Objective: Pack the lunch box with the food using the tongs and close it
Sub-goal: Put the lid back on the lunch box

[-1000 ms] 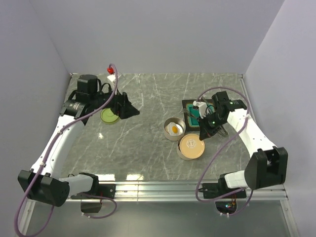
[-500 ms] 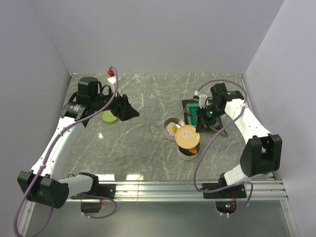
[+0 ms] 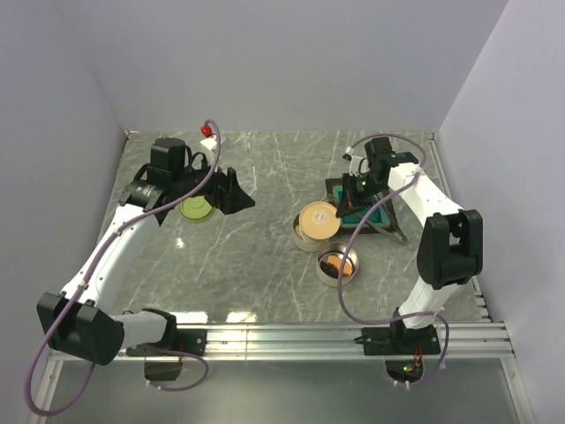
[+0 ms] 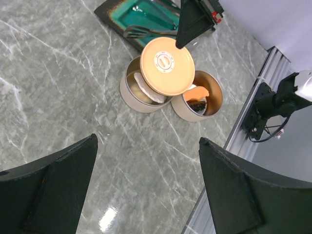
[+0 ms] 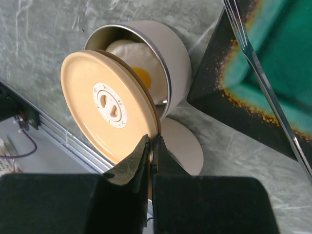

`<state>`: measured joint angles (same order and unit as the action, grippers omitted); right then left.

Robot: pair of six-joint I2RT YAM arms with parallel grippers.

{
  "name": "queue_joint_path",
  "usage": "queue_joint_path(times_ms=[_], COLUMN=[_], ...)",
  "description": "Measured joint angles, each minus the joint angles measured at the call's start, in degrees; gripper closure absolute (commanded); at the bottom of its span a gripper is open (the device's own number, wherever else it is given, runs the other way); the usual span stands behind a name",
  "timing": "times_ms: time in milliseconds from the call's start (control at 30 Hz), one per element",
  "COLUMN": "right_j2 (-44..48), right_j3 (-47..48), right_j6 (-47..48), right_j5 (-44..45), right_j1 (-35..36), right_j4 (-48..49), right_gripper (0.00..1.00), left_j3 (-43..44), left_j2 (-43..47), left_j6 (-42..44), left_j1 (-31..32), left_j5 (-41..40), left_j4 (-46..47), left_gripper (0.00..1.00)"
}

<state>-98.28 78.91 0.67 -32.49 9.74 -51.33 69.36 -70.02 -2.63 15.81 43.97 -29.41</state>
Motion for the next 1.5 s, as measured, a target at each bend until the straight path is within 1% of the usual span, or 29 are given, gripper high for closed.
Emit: queue_joint_path(times_ms=[200,467,567,667,700,767,800,967,1000,1067,1133,1167,1267,1300,1467,1500], right_j2=[-1.90,-4.44,-4.94,-5.51,-5.68,-5.92,-5.99,-6.01,-6.01,-6.03,-6.12,-6.16,-6.21,-6.21,-6.21,-6.21], right_j3=[0.96,1.03,1.03,1.03,1.03,1.03,1.03,1.03,1.03,1.03,1.03,1.03,1.03,1.03,1.03,1.03], right_j6=[-2.95,-3.85,-4.02,-4.04,-4.04,-4.02,-4.00,-3.63,-3.52,-3.26,-3.08,-2.95,-2.91,-2.91,-2.91,-2.91], right_j5=[1.27,3.39,3.93,4.31,4.42,4.59,4.79,6.25,6.62,7.52,8.17,8.52,9.03,9.14,9.35,9.35], right_j1=[1.18,2.93,3.21,3.26,3.30,3.54,3.63,4.61,4.92,5.57,6.03,6.16,6.38,6.43,6.49,6.51], right_j4=[2.58,4.31,4.90,5.09,5.09,5.07,5.07,5.03,5.03,5.01,5.01,4.96,4.92,4.90,4.83,4.83], right_gripper=[1.00,1.00,1.00,1.00,1.00,1.00,1.00,1.00,1.00,1.00,1.00,1.00,1.00,1.00,1.00,1.00], left_j3=[0.00,0.00,0.00,0.00,0.00,0.02,0.02,1.07,1.55,2.97,4.57,5.27,7.26,7.85,9.03,9.27], left_j2=[-2.91,-3.37,-3.91,-4.68,-5.05,-6.38,-6.91,-12.31,-13.57,-16.17,-18.91,-19.96,-23.30,-24.55,-28.79,-29.46], left_j6=[-0.11,-0.11,-0.17,-0.17,-0.17,-0.22,-0.24,-1.46,-1.70,-2.23,-2.67,-2.82,-3.04,-3.04,-3.06,-3.10], left_j1=[1.05,1.40,1.99,3.10,3.69,5.31,5.95,11.08,12.02,13.44,14.73,15.21,17.03,17.88,21.49,21.99], left_j5=[-1.64,-1.84,-1.86,-1.81,-1.84,-1.84,-1.84,-3.41,-3.93,-5.18,-6.60,-7.21,-8.96,-9.62,-12.13,-12.59], left_j4=[0.31,1.49,2.01,2.21,2.23,2.32,2.43,3.80,4.35,5.25,6.29,6.67,8.15,8.83,10.43,10.56], left_gripper=[0.10,0.10,0.12,0.16,0.20,0.24,0.28,0.39,0.42,0.45,0.51,0.58,0.66,0.70,0.73,0.75])
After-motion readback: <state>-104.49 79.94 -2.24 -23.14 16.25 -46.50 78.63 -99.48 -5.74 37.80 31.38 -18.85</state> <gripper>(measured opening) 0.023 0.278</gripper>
